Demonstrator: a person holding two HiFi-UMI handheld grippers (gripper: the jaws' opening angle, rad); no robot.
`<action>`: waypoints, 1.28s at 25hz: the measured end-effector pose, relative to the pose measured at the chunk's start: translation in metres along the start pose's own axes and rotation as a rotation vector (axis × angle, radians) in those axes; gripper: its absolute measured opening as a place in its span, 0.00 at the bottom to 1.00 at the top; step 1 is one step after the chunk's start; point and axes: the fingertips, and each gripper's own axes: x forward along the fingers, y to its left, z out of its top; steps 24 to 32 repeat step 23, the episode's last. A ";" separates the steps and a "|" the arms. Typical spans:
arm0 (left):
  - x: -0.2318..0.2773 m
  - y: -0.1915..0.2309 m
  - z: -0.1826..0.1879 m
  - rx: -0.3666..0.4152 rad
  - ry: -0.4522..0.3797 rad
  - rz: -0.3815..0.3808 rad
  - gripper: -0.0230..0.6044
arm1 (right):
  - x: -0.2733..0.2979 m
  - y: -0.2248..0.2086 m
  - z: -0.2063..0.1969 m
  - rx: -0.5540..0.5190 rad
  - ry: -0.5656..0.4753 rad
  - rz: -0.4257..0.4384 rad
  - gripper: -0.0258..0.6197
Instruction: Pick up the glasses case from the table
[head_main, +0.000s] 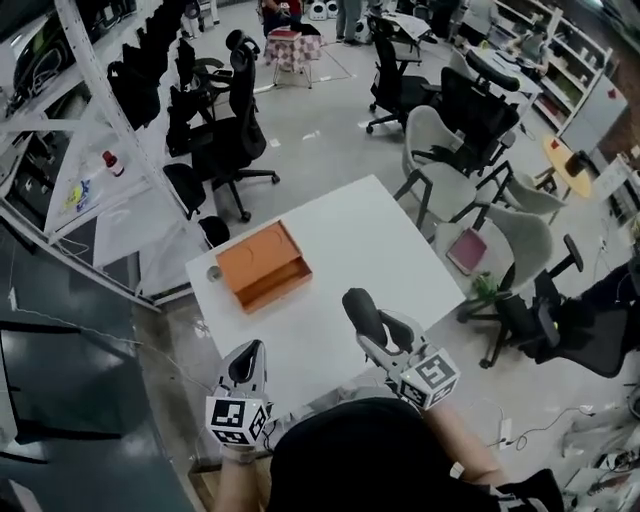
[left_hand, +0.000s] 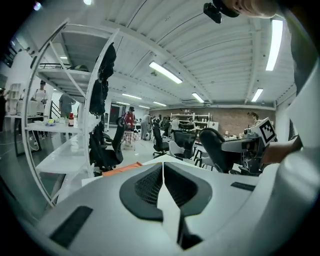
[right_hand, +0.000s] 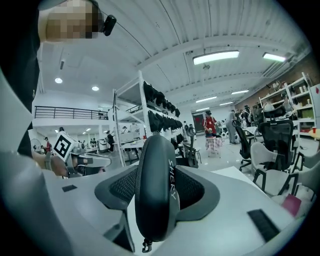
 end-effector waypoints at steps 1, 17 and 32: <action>0.000 0.000 0.000 -0.002 0.000 0.002 0.08 | 0.000 0.001 0.000 -0.001 -0.001 0.003 0.42; -0.006 0.001 -0.004 -0.034 -0.010 0.033 0.08 | 0.003 0.001 -0.008 -0.007 0.027 -0.008 0.42; -0.004 0.004 0.000 -0.033 -0.013 0.041 0.08 | 0.006 0.000 -0.004 0.000 0.018 0.000 0.42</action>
